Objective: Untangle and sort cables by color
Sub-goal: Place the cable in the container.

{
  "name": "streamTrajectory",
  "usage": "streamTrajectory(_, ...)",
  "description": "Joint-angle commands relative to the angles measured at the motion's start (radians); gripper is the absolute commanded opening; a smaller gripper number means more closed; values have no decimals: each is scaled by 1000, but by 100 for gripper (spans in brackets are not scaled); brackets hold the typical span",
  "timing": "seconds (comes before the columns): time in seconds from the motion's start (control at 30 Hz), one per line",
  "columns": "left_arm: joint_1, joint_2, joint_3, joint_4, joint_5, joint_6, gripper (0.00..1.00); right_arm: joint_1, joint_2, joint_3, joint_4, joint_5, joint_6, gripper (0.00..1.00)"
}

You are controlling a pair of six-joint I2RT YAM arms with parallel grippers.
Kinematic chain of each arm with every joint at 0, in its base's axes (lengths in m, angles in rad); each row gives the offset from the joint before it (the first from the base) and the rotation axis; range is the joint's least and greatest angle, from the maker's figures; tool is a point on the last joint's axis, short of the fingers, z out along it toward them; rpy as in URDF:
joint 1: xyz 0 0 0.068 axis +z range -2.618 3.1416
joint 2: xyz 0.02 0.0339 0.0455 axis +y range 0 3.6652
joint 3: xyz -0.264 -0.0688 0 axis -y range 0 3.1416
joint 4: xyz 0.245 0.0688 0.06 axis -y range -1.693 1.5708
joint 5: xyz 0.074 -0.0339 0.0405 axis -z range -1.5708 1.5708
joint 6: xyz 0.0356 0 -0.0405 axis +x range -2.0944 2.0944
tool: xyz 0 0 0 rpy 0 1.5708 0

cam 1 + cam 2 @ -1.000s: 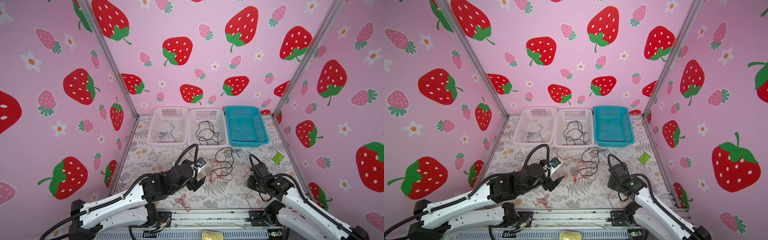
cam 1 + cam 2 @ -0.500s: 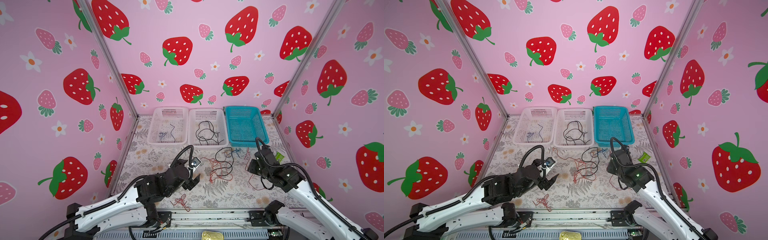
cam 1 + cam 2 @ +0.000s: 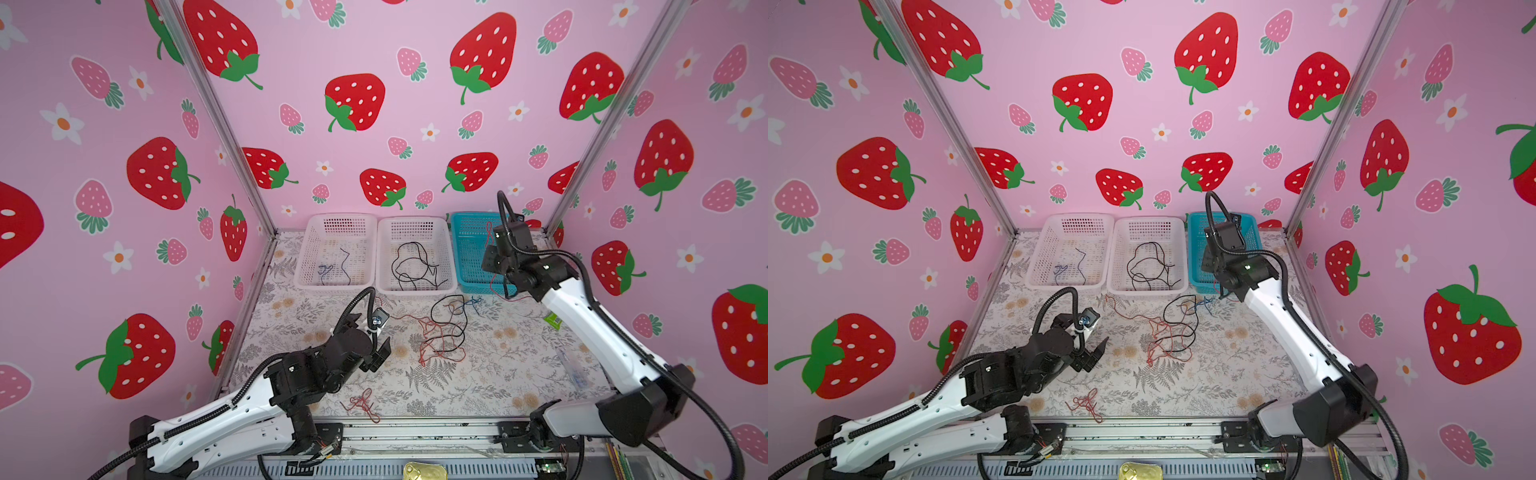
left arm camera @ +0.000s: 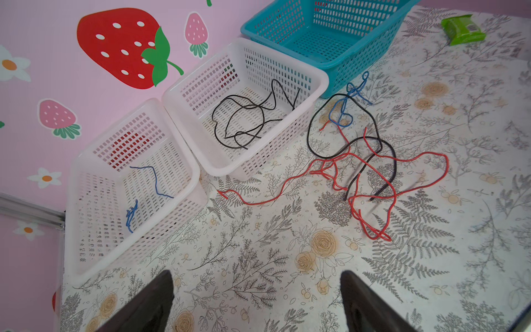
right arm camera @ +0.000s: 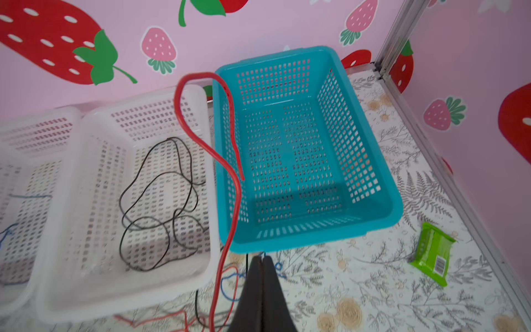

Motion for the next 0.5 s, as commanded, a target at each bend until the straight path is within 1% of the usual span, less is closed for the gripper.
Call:
streamTrajectory(0.0, 3, 25, 10, -6, -84, 4, 92, -70, 124, 91, 75, 49, -104, 0)
streamTrajectory(0.1, 3, 28, 16, -14, -103, 5, 92, -113, 252, 142, 143, 62, -157, 0)
streamTrajectory(0.13, 5, 22, 14, -12, -104, 7, 92, -132, 285, 145, 178, 48, -174, 0)
streamTrajectory(0.2, 6, 5, 7, -5, -105, 12, 92, -164, 352, 184, 204, -18, -181, 0)
streamTrajectory(0.33, 10, -16, 0, 4, -107, 19, 92, -174, 422, 201, 305, -26, -245, 0)
streamTrajectory(0.4, 15, -17, 2, 1, -104, 20, 92, -183, 459, 236, 305, -71, -247, 0)
streamTrajectory(0.47, 16, -16, 1, 0, -100, 19, 92, -185, 477, 248, 305, -85, -250, 1)
